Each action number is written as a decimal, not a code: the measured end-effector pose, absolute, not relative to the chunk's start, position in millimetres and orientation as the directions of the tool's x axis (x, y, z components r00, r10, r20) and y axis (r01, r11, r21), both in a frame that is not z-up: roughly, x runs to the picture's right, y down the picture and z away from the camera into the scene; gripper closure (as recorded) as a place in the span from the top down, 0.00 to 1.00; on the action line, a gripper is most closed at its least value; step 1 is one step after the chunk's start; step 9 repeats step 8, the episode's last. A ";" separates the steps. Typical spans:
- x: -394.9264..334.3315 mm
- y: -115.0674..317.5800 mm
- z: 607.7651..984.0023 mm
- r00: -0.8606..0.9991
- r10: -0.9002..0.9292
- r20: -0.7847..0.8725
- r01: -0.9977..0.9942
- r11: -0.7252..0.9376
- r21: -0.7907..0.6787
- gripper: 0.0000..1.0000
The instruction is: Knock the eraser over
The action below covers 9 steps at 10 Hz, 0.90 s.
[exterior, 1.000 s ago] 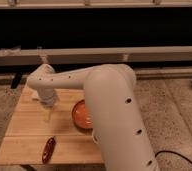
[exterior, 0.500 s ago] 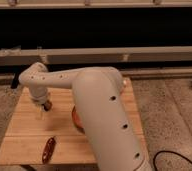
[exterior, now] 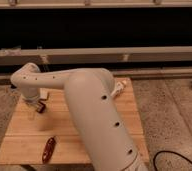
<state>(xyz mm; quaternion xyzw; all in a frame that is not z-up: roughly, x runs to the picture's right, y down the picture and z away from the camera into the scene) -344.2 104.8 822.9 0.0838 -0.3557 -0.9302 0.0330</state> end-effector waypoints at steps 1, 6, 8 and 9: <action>-334.6 104.5 822.8 -0.985 -0.122 -0.125 0.007 -0.742 0.670 0.80; -335.6 101.4 819.8 -0.983 -0.113 -0.144 -0.014 -0.739 0.674 0.80; -325.1 101.9 820.3 -0.984 -0.106 -0.140 -0.017 -0.735 0.677 0.80; -325.1 101.9 820.3 -0.984 -0.106 -0.140 -0.017 -0.735 0.677 0.80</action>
